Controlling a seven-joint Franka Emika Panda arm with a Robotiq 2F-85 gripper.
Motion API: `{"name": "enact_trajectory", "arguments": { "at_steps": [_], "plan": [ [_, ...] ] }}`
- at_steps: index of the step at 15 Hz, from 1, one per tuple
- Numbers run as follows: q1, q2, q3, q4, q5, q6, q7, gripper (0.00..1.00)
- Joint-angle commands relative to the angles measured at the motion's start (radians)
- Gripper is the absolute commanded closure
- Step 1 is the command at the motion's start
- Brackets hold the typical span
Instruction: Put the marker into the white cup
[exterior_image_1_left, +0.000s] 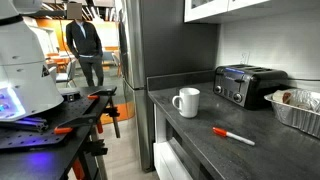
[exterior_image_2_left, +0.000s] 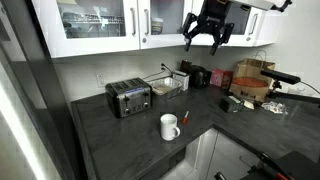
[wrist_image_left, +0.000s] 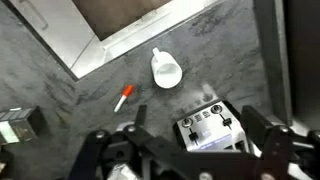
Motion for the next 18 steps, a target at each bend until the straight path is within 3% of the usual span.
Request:
{"name": "enact_trajectory", "arguments": {
  "at_steps": [1, 7, 11, 18],
  "plan": [
    [-0.003, 0.000, 0.002, 0.002, 0.002, -0.002, -0.002, 0.00],
    [-0.003, 0.000, 0.003, 0.002, 0.002, -0.002, -0.002, 0.00],
    [-0.096, 0.084, 0.071, 0.022, -0.047, 0.090, 0.233, 0.00],
    [-0.228, 0.436, 0.121, 0.123, -0.238, 0.274, 0.655, 0.00]
  ]
}}
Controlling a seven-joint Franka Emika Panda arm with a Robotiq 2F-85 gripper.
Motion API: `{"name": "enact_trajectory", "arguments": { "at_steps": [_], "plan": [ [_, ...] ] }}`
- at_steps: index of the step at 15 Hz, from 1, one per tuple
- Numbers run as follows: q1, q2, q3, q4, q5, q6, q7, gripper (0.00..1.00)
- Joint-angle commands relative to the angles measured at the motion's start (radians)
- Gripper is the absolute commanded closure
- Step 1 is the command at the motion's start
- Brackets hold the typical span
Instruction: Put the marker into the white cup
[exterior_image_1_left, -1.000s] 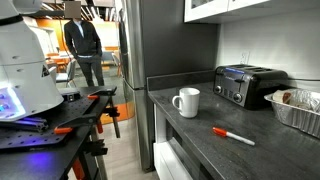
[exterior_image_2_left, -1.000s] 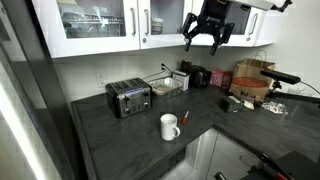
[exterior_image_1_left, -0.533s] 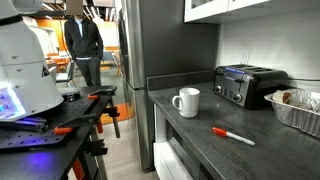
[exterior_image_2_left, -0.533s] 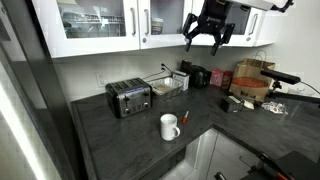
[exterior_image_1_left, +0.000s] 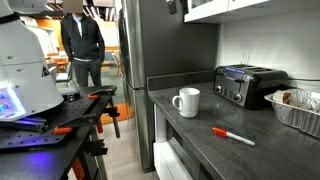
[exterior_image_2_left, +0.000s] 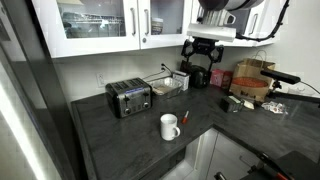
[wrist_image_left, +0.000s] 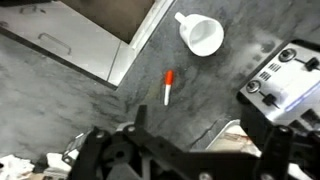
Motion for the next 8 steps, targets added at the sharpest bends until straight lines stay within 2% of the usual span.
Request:
{"name": "enact_trajectory", "arguments": {
  "at_steps": [1, 2, 5, 8],
  "plan": [
    [-0.037, 0.212, -0.003, 0.105, -0.105, 0.062, 0.235, 0.00],
    [-0.030, 0.274, -0.025, 0.130, -0.136, 0.090, 0.283, 0.00],
    [0.030, 0.467, -0.119, 0.226, -0.117, 0.153, 0.293, 0.00],
    [0.066, 0.656, -0.174, 0.364, 0.017, 0.120, 0.156, 0.00]
  ]
}}
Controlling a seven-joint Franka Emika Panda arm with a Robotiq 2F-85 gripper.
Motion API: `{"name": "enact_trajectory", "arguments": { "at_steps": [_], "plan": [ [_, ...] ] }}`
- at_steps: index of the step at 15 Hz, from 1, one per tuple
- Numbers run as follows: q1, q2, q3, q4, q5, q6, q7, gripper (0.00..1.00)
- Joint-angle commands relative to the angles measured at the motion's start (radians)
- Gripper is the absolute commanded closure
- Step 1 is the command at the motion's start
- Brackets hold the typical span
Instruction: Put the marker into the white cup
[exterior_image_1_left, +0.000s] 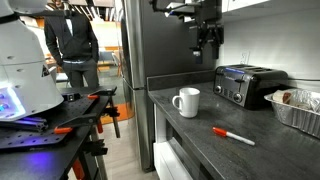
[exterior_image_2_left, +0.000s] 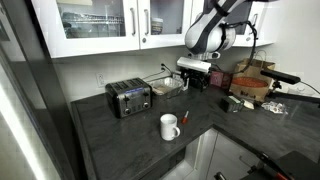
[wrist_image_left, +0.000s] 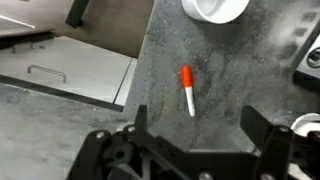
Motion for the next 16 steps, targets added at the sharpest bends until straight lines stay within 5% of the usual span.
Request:
{"name": "enact_trajectory", "arguments": {
  "at_steps": [1, 8, 16],
  "plan": [
    [0.050, 0.190, -0.051, 0.173, 0.139, -0.052, -0.137, 0.00],
    [0.083, 0.477, -0.124, 0.429, 0.280, -0.079, -0.275, 0.00],
    [0.041, 0.624, -0.119, 0.543, 0.328, -0.131, -0.497, 0.00]
  ]
}}
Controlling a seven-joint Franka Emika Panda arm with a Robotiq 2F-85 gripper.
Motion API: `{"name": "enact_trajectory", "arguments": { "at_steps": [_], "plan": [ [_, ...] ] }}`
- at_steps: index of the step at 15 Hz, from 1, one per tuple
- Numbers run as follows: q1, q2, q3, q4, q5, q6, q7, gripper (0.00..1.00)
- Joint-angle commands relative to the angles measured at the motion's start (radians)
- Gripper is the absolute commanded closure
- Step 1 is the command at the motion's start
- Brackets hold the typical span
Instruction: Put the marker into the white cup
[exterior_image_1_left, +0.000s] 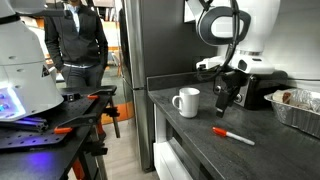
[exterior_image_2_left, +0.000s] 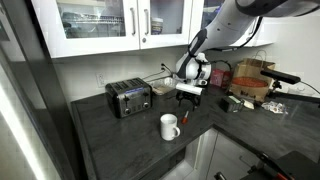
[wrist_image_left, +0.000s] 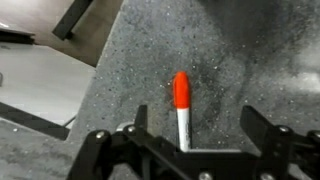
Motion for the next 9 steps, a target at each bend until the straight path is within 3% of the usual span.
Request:
{"name": "enact_trajectory", "arguments": {
  "at_steps": [1, 9],
  "plan": [
    [-0.008, 0.062, -0.009, 0.075, 0.027, -0.067, -0.086, 0.00],
    [-0.017, 0.191, -0.037, 0.248, 0.022, -0.131, -0.083, 0.00]
  ]
}}
